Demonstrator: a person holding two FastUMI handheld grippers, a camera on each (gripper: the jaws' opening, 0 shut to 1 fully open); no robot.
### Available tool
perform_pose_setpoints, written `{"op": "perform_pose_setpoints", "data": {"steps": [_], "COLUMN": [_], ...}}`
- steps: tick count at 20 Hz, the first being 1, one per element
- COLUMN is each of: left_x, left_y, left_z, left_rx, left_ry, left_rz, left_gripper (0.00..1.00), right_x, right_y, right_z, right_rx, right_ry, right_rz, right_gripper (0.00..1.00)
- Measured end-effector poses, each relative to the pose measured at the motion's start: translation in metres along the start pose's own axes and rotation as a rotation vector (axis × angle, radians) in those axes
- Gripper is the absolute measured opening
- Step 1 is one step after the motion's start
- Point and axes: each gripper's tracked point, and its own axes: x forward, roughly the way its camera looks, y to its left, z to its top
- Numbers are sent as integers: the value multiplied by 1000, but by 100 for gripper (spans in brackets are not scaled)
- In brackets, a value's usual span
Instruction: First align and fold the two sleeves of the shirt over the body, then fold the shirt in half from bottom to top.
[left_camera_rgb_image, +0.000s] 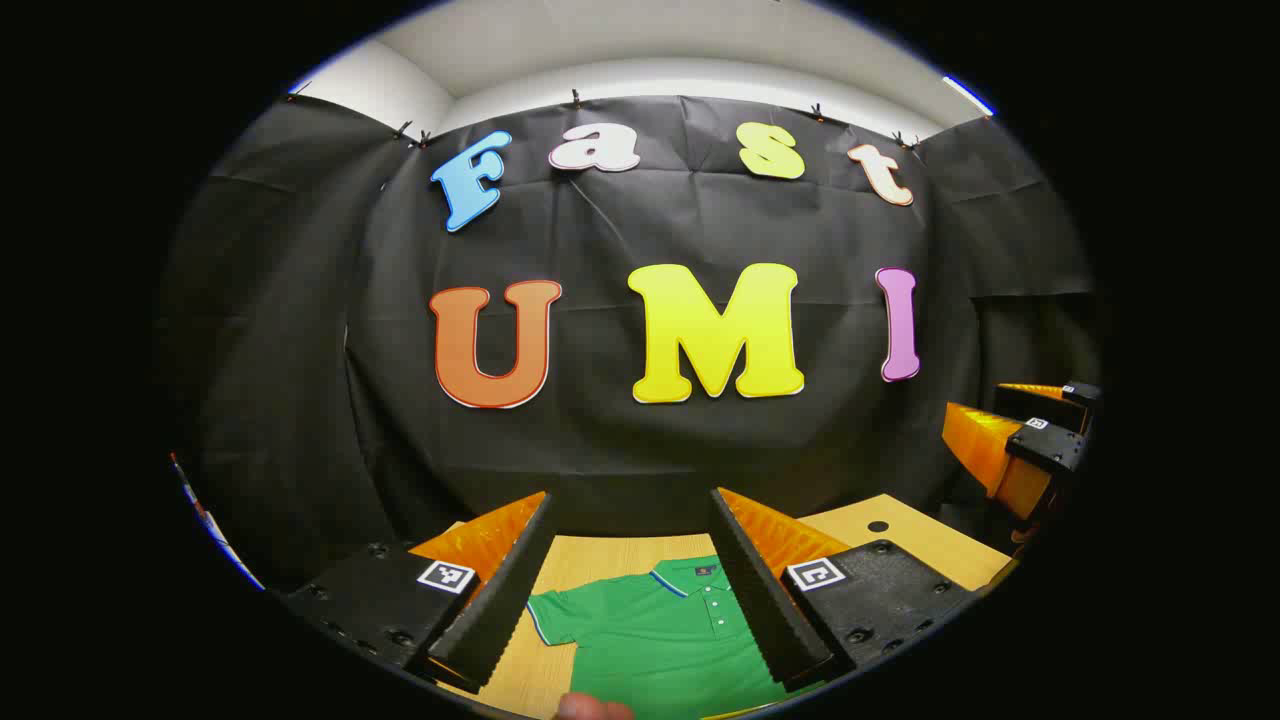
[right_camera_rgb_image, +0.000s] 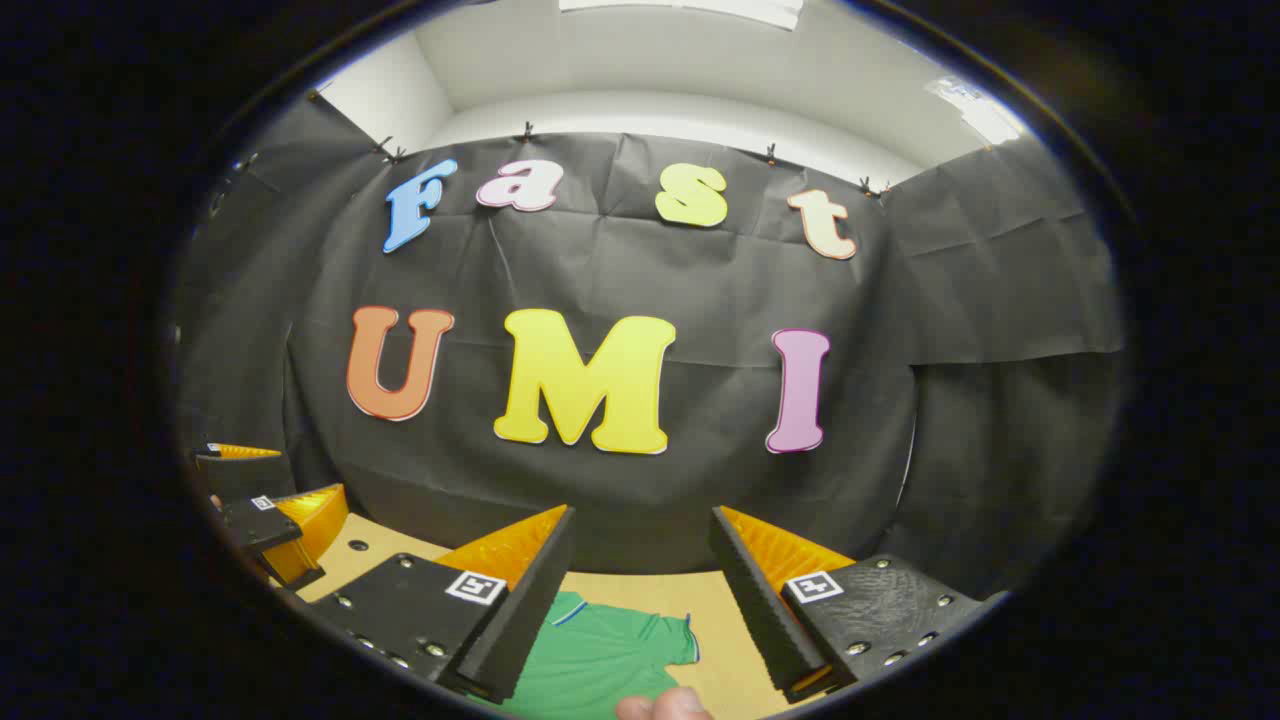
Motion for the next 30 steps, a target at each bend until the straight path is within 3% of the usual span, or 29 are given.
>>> {"op": "perform_pose_setpoints", "data": {"steps": [12, 18, 22, 30], "left_x": [1, 2, 7, 20], "left_y": [2, 8, 20, 24], "left_z": [27, 34, 44, 25], "left_rx": [-8, -34, -41, -64], "left_ry": [-42, -25, -29, -3], "left_rz": [2, 13, 26, 18], "left_gripper": [97, 100, 97, 97], "right_x": [14, 21, 30, 40], "right_y": [-13, 3, 7, -1], "right_z": [-8, 0, 4, -18], "right_rx": [0, -20, -22, -44], "right_ry": [34, 33, 49, 113], "right_rz": [28, 83, 113, 112], "right_gripper": [83, 86, 83, 86]}}
